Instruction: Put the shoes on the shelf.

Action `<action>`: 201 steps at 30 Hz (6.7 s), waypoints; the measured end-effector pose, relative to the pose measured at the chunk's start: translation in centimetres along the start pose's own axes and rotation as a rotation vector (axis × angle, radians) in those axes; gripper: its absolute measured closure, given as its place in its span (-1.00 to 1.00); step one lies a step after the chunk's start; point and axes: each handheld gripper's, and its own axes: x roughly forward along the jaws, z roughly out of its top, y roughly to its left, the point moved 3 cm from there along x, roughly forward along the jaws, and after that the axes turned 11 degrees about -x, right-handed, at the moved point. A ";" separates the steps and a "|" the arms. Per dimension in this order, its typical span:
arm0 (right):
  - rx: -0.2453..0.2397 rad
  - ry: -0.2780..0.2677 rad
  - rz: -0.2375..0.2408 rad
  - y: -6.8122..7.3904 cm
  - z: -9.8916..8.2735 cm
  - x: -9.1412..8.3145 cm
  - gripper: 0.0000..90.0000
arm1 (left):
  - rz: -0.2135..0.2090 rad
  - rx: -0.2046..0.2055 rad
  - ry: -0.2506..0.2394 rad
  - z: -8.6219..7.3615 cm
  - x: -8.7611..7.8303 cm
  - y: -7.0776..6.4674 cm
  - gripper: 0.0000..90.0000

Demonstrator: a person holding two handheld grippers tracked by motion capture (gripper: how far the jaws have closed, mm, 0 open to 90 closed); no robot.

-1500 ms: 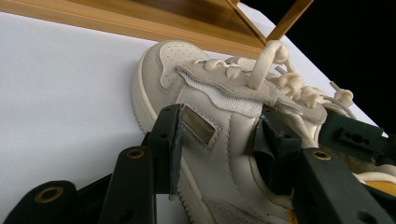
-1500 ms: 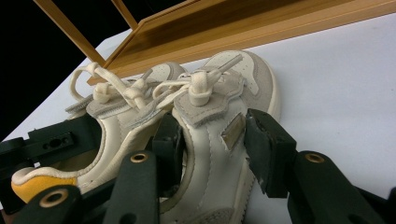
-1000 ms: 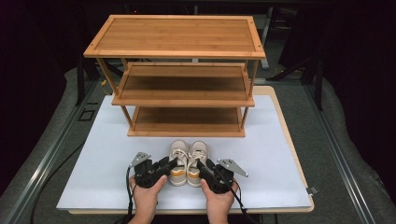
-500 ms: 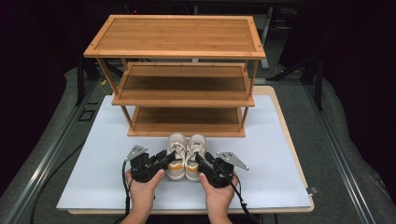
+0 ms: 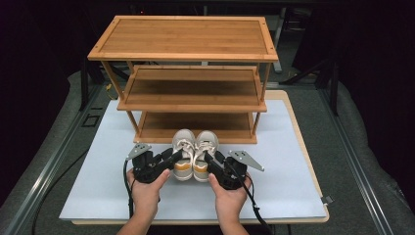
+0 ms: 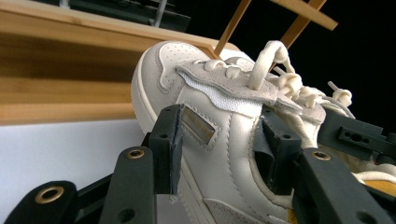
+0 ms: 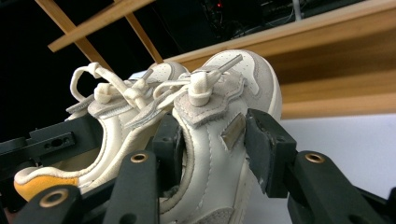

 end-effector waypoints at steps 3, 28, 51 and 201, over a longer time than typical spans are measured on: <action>-0.004 -0.004 0.002 0.1 0.7 -0.2 0.29 | -0.004 0.002 -0.002 0.7 -0.1 -0.4 0.24; -0.034 -0.041 -0.016 1.0 6.1 -1.4 0.29 | -0.028 0.038 -0.041 5.2 -1.2 -3.3 0.24; -0.066 -0.065 -0.003 2.1 9.6 -1.5 0.29 | -0.043 0.035 -0.071 8.1 -2.0 -4.2 0.25; 0.031 0.028 -0.001 -5.0 17.5 13.4 0.24 | -0.013 -0.121 -0.021 19.2 10.7 1.1 0.14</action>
